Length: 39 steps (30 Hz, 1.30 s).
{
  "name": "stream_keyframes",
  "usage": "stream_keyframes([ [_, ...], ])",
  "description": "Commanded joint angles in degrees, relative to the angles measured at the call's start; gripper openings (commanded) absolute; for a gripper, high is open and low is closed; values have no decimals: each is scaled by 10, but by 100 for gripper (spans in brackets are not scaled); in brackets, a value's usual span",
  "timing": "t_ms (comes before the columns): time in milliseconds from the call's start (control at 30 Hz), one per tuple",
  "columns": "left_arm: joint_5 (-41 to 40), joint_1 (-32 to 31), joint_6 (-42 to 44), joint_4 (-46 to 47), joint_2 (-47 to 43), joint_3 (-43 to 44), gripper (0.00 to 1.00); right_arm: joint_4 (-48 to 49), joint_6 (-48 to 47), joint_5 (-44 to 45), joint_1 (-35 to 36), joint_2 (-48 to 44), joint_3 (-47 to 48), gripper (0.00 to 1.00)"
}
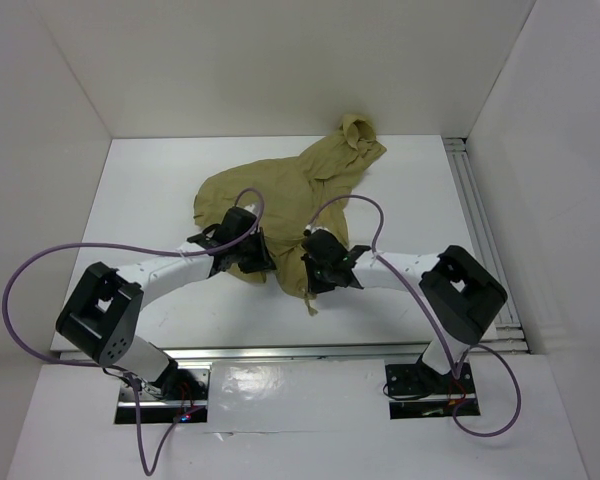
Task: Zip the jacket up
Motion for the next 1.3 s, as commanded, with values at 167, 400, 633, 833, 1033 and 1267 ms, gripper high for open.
stream_keyframes([
  [167,-24,-3,-1,5,6,13,0,-37,-1,41,10,-45,25,0],
  [400,-50,-3,11,-8,-8,37,0,-57,-1,60,10,-117,30,0],
  [633,30,-3,11,112,-61,-31,0,57,15,65,10,-187,-49,0],
  [833,65,-3,11,170,-84,-61,0,157,28,52,10,-228,-122,0],
  [1033,119,4,33,221,-113,-91,0,297,42,17,10,-256,-189,0],
  [1267,164,4,33,277,-124,-128,0,376,60,-16,10,-256,-215,0],
])
